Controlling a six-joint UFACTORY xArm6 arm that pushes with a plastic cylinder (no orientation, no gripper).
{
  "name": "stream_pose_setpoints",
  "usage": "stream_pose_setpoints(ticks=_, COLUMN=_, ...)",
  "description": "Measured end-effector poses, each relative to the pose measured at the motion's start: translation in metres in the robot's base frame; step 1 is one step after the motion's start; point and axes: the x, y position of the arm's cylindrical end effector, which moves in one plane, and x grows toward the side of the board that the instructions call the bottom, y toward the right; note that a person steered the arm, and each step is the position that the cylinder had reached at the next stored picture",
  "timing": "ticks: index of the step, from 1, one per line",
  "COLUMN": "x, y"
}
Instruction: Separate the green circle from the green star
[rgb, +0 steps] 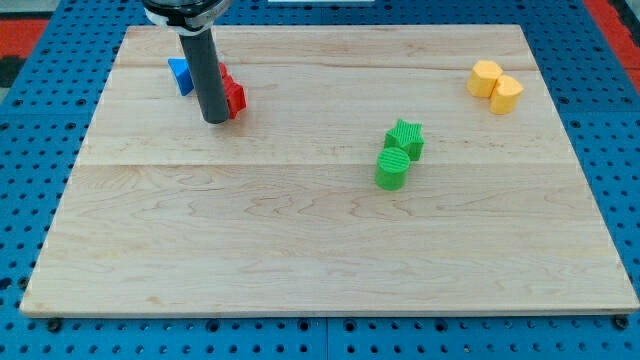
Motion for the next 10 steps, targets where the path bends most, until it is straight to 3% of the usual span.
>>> stream_pose_setpoints(ticks=1, x=0.007, y=0.004)
stream_pose_setpoints(ticks=3, x=0.169, y=0.105)
stream_pose_setpoints(ticks=4, x=0.196, y=0.19)
stream_pose_setpoints(ticks=5, x=0.194, y=0.227)
stream_pose_setpoints(ticks=6, x=0.15, y=0.261)
stream_pose_setpoints(ticks=10, x=0.085, y=0.229)
